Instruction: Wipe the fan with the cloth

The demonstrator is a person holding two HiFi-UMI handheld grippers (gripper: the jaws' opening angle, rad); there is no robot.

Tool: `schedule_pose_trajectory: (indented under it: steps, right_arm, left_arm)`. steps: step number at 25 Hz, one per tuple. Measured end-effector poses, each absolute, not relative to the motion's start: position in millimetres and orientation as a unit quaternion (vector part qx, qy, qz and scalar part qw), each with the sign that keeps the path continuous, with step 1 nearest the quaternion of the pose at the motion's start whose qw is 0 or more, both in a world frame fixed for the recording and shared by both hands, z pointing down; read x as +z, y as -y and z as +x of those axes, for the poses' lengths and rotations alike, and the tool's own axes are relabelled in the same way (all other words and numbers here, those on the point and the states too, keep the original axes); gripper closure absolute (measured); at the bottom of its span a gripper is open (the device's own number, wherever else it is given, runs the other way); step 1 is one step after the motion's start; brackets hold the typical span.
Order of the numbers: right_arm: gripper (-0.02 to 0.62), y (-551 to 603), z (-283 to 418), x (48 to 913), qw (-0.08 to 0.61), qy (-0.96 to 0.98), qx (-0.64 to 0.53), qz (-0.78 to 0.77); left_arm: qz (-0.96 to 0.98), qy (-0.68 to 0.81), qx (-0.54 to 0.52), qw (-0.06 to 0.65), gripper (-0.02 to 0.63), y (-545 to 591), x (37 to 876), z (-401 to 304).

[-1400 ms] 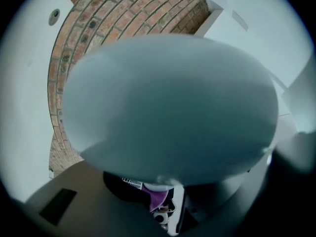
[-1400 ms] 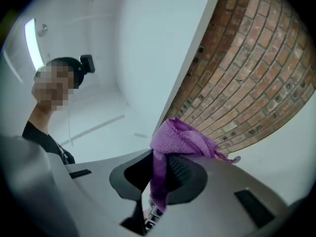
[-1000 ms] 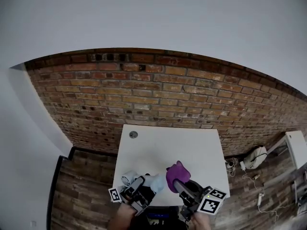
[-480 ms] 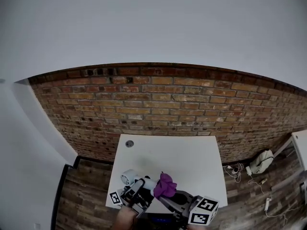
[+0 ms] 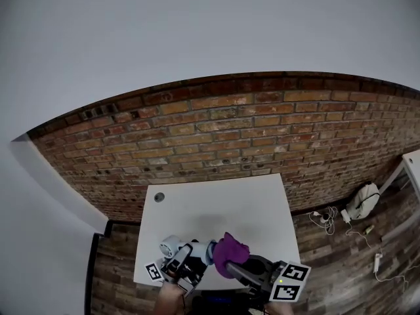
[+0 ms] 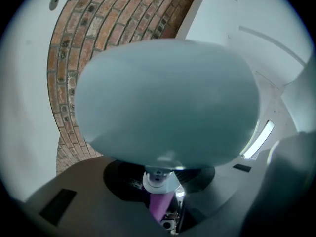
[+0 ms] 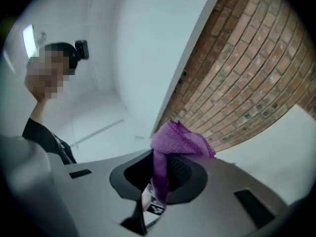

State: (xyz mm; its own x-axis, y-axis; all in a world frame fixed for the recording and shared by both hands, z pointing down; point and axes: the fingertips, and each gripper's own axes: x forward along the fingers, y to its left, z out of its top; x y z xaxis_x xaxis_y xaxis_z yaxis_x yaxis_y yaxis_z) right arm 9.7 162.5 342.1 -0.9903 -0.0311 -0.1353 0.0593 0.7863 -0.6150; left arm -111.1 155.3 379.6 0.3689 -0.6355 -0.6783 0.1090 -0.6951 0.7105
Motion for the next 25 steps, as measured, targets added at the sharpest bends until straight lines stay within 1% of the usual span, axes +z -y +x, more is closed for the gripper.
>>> schedule_pose_trajectory:
  steps: [1, 3, 8, 11, 14, 16, 20, 23, 25]
  right_arm:
    - [0.54, -168.4, 11.2, 333.3, 0.087, -0.939, -0.331, 0.04]
    - [0.54, -174.6, 10.8, 332.5, 0.091, -0.934, -0.338, 0.075]
    - [0.54, -153.4, 22.1, 360.3, 0.078, -0.926, -0.364, 0.058]
    - [0.54, -131.0, 27.1, 388.0, 0.039, -0.936, -0.349, 0.012]
    - [0.54, -98.1, 38.1, 432.7, -0.037, -0.938, -0.336, -0.071]
    - [0.54, -79.3, 53.4, 446.7, -0.055, -0.931, -0.346, -0.103]
    - [0.54, -50.1, 92.2, 440.7, -0.053, -0.922, -0.359, -0.136]
    - [0.54, -35.7, 110.3, 437.5, -0.058, -0.912, -0.368, -0.171]
    - [0.54, -32.2, 110.2, 435.7, -0.054, -0.904, -0.382, -0.183]
  left_arm:
    - [0.753, 0.179, -0.529, 0.349, 0.449, -152.5, 379.4, -101.9]
    - [0.753, 0.182, -0.527, 0.349, 0.448, -148.7, 377.7, -86.0]
    - [0.767, 0.194, -0.506, 0.343, 0.449, -149.7, 378.0, -67.6]
    - [0.779, 0.199, -0.486, 0.341, 0.449, -147.5, 379.3, -62.7]
    - [0.807, 0.212, -0.434, 0.34, 0.448, -139.0, 385.2, -55.7]
    - [0.848, 0.259, -0.332, 0.322, 0.448, -123.5, 399.0, -50.9]
    - [0.894, 0.369, -0.002, 0.255, 0.448, -77.2, 488.0, -66.8]
    - [0.888, 0.363, 0.231, 0.16, 0.448, -47.5, 564.5, -93.1]
    - [0.88, 0.33, 0.326, 0.105, 0.448, -28.6, 603.0, -108.6]
